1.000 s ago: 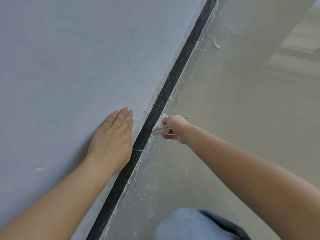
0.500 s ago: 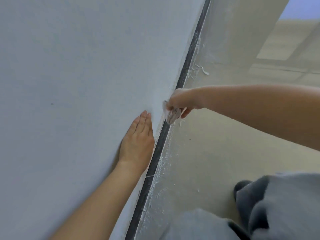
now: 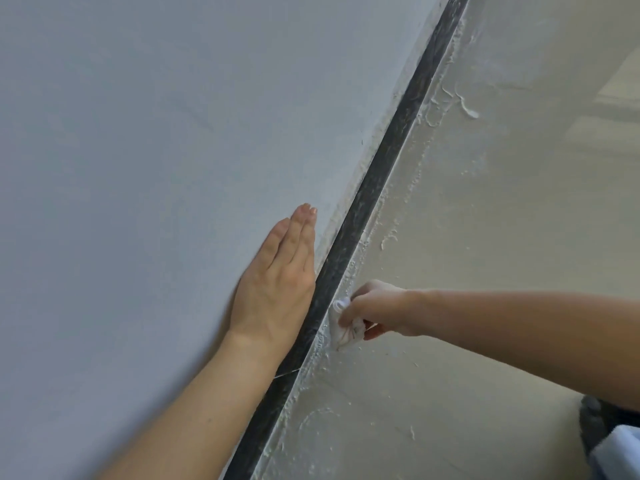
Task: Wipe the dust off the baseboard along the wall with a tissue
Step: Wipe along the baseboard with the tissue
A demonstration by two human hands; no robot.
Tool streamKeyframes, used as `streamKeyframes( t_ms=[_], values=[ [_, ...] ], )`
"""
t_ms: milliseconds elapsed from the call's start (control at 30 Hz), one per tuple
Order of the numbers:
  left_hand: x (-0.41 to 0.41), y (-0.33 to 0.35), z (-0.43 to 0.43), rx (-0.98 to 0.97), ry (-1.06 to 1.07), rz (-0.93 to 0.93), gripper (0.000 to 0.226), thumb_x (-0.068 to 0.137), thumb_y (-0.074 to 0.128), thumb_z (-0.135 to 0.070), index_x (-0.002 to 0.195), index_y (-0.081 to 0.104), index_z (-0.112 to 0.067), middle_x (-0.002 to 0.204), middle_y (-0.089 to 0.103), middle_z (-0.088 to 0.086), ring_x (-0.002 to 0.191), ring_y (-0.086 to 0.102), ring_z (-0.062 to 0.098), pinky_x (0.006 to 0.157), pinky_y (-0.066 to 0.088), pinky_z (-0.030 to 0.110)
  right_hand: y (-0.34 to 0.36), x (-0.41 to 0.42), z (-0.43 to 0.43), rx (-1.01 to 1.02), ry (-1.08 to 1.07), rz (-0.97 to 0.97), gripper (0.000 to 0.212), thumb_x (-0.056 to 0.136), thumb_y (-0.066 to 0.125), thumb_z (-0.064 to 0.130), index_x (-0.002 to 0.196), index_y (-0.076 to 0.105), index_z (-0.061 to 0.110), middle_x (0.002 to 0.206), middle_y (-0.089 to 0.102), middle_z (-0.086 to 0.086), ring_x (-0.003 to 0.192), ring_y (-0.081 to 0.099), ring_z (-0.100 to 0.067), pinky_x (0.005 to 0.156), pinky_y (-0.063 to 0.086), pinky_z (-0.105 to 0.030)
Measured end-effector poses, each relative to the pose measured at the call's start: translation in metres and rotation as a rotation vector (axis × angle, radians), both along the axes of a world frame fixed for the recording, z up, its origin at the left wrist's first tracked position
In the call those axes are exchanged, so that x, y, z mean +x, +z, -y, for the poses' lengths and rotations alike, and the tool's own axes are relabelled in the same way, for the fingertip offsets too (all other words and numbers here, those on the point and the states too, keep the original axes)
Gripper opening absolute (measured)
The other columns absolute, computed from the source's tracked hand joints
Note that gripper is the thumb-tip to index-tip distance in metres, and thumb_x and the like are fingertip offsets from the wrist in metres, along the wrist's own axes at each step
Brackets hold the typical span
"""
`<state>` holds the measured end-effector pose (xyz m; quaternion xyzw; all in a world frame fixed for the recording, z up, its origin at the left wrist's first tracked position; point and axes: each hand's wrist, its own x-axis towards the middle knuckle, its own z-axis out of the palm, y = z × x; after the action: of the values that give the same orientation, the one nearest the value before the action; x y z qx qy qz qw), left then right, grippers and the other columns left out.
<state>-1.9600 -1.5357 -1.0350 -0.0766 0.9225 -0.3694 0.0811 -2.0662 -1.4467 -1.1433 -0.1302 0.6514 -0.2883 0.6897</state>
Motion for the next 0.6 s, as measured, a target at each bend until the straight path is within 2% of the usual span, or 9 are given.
streamKeyframes(
  t_ms=[100, 200, 267, 333, 400, 467, 533, 600],
  values=[
    [0.006, -0.010, -0.008, -0.018, 0.040, -0.104, 0.059, 0.089, 0.027, -0.013, 0.146, 0.020, 0.002, 0.156, 0.018, 0.012, 0.145, 0.010, 0.022, 0.117, 0.000, 0.038, -0.021, 0.037, -0.001, 0.037, -0.169, 0.207, 0.022, 0.082, 0.067, 0.007, 0.102, 0.059, 0.000, 0.081, 0.064, -0.013, 0.068, 0.064, -0.019, 0.073, 0.059, -0.031],
    [0.022, -0.018, -0.017, -0.045, 0.111, -0.190, 0.058, 0.091, 0.018, -0.009, 0.148, 0.012, 0.000, 0.158, 0.011, 0.007, 0.143, 0.000, 0.016, 0.116, -0.005, 0.036, -0.026, 0.059, -0.007, 0.086, -0.237, 0.342, 0.027, 0.085, 0.065, 0.009, 0.110, 0.056, 0.001, 0.075, 0.067, -0.010, 0.064, 0.066, -0.020, 0.071, 0.059, -0.033],
    [0.038, -0.021, -0.019, -0.096, 0.117, -0.164, 0.058, 0.091, 0.007, -0.002, 0.149, 0.009, 0.000, 0.158, 0.009, 0.007, 0.143, 0.001, 0.015, 0.116, -0.004, 0.034, -0.020, 0.065, -0.003, 0.104, -0.302, 0.419, 0.028, 0.087, 0.060, 0.009, 0.114, 0.057, 0.000, 0.092, 0.070, -0.017, 0.070, 0.067, -0.024, 0.068, 0.059, -0.034],
    [0.049, -0.020, -0.021, -0.138, 0.120, -0.133, 0.059, 0.092, -0.003, 0.001, 0.149, 0.010, -0.001, 0.158, 0.010, 0.007, 0.144, 0.003, 0.014, 0.116, -0.003, 0.034, -0.012, 0.061, 0.007, 0.127, -0.454, 0.486, 0.028, 0.089, 0.052, 0.006, 0.116, 0.057, -0.002, 0.109, 0.067, -0.024, 0.072, 0.066, -0.028, 0.054, 0.058, -0.030],
    [0.050, -0.019, -0.022, -0.155, 0.138, -0.131, 0.060, 0.092, -0.004, 0.001, 0.149, 0.012, -0.001, 0.158, 0.011, 0.005, 0.144, 0.004, 0.014, 0.115, -0.003, 0.033, -0.003, 0.047, 0.016, 0.134, -0.593, 0.464, 0.021, 0.090, 0.048, 0.005, 0.108, 0.058, 0.001, 0.114, 0.063, -0.024, 0.071, 0.065, -0.027, 0.043, 0.054, -0.025],
    [0.048, -0.021, -0.022, -0.166, 0.143, -0.128, 0.057, 0.093, 0.002, -0.001, 0.149, 0.013, -0.001, 0.158, 0.012, 0.006, 0.144, 0.005, 0.014, 0.115, -0.002, 0.034, 0.004, 0.027, 0.023, 0.106, -0.657, 0.424, 0.011, 0.090, 0.050, 0.004, 0.098, 0.057, 0.004, 0.116, 0.059, -0.022, 0.080, 0.065, -0.028, 0.041, 0.053, -0.024],
    [0.048, -0.023, -0.020, -0.164, 0.128, -0.132, 0.056, 0.093, 0.008, -0.002, 0.149, 0.015, -0.001, 0.157, 0.014, 0.006, 0.144, 0.007, 0.016, 0.116, -0.001, 0.034, 0.008, 0.007, 0.025, 0.071, -0.722, 0.422, 0.018, 0.090, 0.051, 0.004, 0.107, 0.056, 0.004, 0.119, 0.055, -0.022, 0.091, 0.064, -0.030, 0.042, 0.053, -0.024],
    [0.049, -0.024, -0.018, -0.165, 0.117, -0.148, 0.056, 0.092, 0.012, -0.002, 0.148, 0.017, -0.001, 0.157, 0.016, 0.006, 0.143, 0.008, 0.016, 0.116, 0.000, 0.034, 0.008, -0.012, 0.024, 0.001, -0.824, 0.435, 0.025, 0.091, 0.051, 0.006, 0.116, 0.054, 0.002, 0.120, 0.056, -0.022, 0.091, 0.065, -0.029, 0.045, 0.055, -0.024]
  ],
)
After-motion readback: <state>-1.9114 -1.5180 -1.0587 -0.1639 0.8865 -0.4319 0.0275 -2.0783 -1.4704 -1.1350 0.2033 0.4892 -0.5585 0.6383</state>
